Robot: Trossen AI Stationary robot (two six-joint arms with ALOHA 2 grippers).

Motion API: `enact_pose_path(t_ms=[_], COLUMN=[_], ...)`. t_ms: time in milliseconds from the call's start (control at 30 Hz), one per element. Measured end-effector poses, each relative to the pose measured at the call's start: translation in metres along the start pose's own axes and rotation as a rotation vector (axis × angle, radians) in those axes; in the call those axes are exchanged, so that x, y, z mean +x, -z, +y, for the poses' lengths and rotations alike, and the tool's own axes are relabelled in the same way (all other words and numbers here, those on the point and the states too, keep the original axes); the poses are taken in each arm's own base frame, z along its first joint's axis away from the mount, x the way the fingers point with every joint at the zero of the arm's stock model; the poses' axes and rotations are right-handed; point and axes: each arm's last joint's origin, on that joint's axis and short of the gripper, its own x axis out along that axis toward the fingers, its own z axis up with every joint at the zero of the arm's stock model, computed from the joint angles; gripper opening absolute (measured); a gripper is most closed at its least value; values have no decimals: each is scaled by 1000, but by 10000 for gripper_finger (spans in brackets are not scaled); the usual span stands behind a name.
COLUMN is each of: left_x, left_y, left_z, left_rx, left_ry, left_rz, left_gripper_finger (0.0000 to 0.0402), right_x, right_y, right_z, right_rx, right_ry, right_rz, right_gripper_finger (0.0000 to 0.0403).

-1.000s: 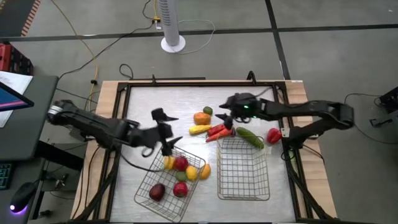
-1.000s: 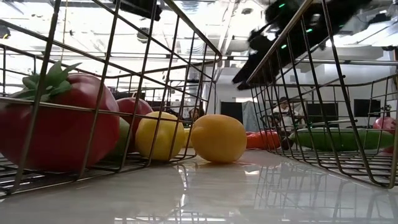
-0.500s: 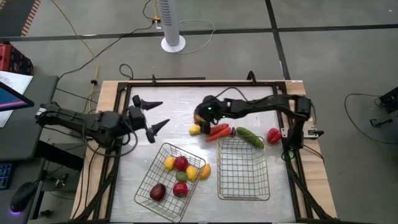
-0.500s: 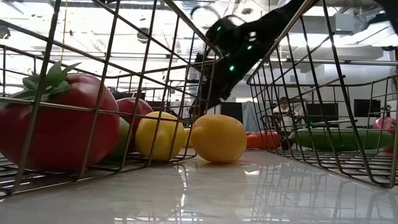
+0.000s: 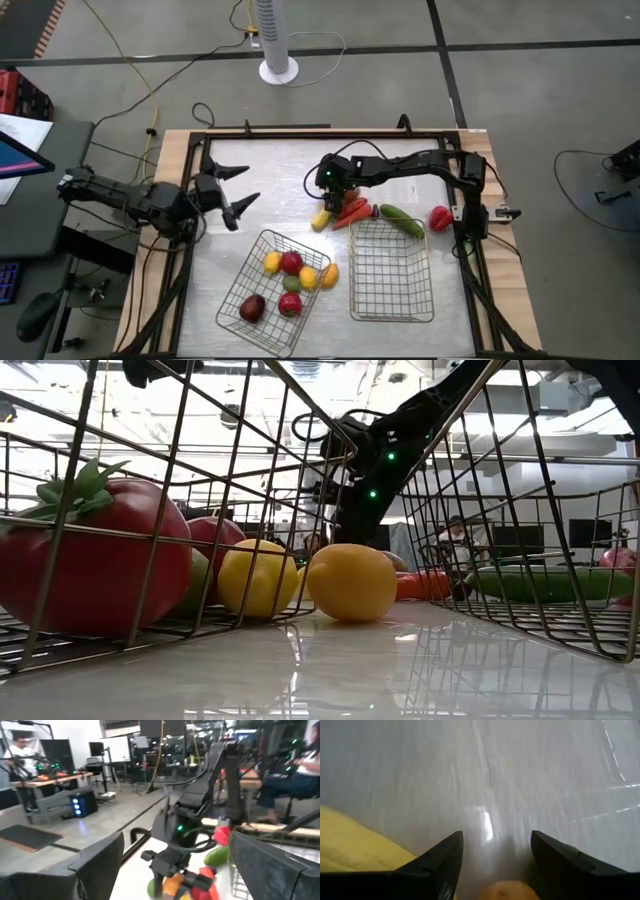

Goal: Sort produce into baskets
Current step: Put the lime into the left wire basket

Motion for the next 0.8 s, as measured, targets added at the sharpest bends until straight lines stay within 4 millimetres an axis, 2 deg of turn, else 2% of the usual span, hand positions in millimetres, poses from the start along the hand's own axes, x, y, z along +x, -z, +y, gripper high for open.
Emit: enact_pose_path(t_ms=[100, 267, 367, 467, 633, 800], left_x=[-2, -2, -1, -1, -2, -2], left_y=[-2, -1, 3, 3, 3, 4], left_z=[1, 1, 1, 0, 0, 0], left_rx=[-14, -24, -57, -91, -96, -88], left_ry=[25, 20, 20, 27, 44, 53], left_rz=[-11, -9, 24, 29, 32, 39], left_gripper_finger=[345, 345, 345, 345, 345, 345], right_x=[-5, -34, -43, -41, -25, -9], right_y=[-2, -15, -15, -9, 2, 9], right_z=[-2, -7, -13, -20, -32, -32], right_rx=[4, 10, 31, 51, 77, 72], right_ry=[5, 21, 28, 34, 44, 41], right_rz=[-13, -77, -75, -34, 37, 86], right_gripper_finger=[243, 241, 241, 241, 241, 241])
